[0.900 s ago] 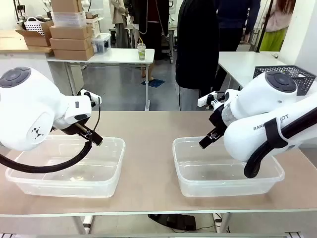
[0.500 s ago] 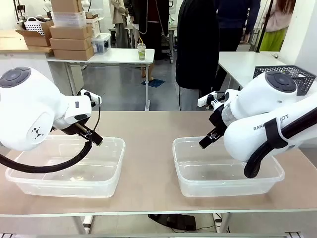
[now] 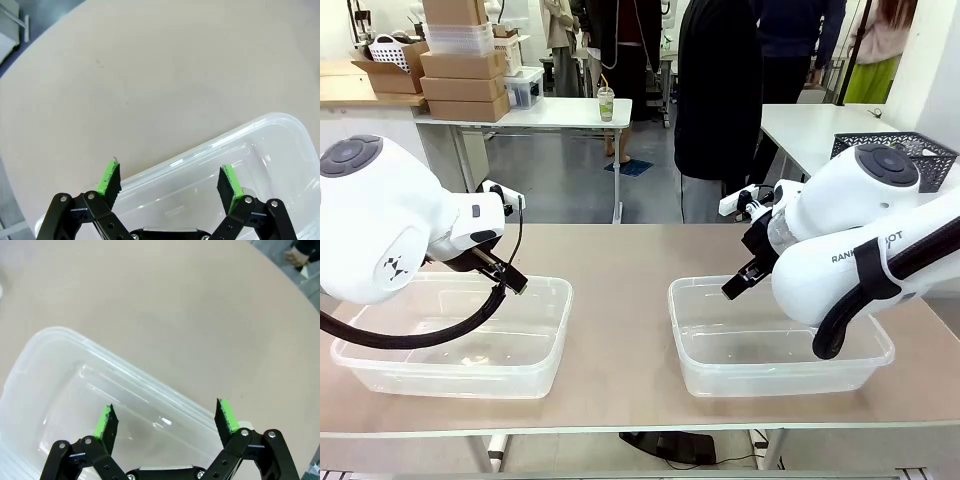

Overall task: Sort the waste into each basket.
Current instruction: Pick up the Organizing box on the left side of the table and lift it.

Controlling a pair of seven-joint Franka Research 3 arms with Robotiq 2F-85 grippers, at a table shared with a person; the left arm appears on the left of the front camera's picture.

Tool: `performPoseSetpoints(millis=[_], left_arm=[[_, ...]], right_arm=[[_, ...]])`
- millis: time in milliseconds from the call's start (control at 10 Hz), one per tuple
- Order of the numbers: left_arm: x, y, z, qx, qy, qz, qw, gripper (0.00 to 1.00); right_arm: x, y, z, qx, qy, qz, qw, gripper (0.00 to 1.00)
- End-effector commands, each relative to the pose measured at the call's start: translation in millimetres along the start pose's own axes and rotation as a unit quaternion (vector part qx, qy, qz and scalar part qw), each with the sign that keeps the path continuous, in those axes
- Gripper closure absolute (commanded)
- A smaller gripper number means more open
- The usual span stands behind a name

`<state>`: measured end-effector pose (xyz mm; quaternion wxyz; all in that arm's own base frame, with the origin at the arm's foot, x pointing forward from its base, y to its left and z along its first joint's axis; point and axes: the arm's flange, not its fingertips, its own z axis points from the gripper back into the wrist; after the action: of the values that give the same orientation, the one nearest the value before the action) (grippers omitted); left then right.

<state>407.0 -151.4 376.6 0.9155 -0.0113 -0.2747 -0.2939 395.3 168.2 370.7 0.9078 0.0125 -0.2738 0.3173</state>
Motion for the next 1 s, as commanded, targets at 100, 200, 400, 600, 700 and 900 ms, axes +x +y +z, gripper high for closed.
performPoseSetpoints(millis=[100, 200, 400, 600, 700, 900], left_arm=[[14, -4, 49, -0.004, 0.035, 0.047, 0.998, 0.00], [18, -12, 98, 0.050, 0.023, 0.068, 0.996, 0.00], [13, -25, 153, 0.003, -0.067, 0.049, 0.997, 0.00], [21, -2, 84, 0.025, -0.004, 0.042, 0.999, 0.00], [21, -2, 84, 0.025, -0.004, 0.042, 0.999, 0.00], [16, 1, 142, -0.139, -0.042, 0.038, 0.989, 0.00]], right_arm=[[15, 2, 49, 0.020, -0.012, -0.040, 0.999, 0.00], [20, 6, 100, -0.009, -0.034, -0.063, 0.997, 0.00], [7, 22, 151, -0.073, -0.077, -0.054, 0.993, 0.00], [27, -1, 86, -0.019, -0.046, -0.048, 0.998, 0.00], [31, 4, 144, -0.045, -0.075, -0.056, 0.995, 0.00], [18, -8, 144, 0.372, -0.131, -0.245, 0.886, 0.00]])
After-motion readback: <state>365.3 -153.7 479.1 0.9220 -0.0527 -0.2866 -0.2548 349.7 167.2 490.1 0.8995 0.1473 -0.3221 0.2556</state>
